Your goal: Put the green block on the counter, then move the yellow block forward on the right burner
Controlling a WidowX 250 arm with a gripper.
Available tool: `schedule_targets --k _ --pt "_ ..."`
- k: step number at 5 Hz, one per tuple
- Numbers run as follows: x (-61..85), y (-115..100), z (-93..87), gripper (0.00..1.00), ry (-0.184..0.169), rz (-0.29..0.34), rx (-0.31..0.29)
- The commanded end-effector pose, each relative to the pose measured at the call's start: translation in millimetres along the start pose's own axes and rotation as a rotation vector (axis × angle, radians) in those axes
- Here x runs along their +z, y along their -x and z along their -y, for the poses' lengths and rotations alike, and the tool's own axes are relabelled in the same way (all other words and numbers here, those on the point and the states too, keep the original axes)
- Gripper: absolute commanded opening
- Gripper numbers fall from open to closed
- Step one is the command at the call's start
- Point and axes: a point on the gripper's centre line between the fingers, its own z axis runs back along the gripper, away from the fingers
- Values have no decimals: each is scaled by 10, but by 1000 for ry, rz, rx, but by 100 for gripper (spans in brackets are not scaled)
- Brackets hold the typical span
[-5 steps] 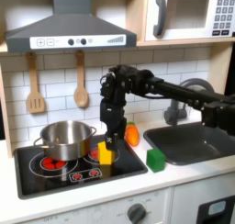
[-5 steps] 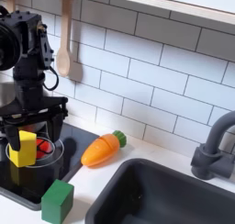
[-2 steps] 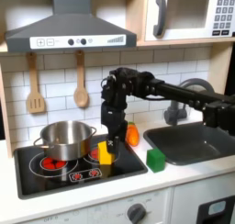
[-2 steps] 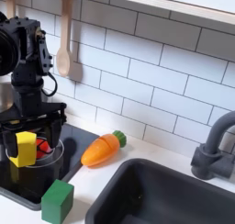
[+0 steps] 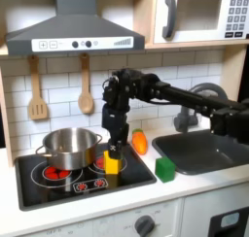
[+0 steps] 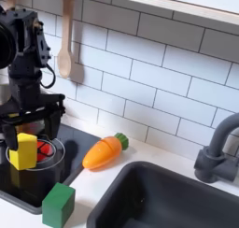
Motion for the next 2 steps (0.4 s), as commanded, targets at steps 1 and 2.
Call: schedule_targets --k 1,2 --pt "-10 -50 -46 100 -20 6 61" --pt "-14 -44 -67 100 -27 -5 67"
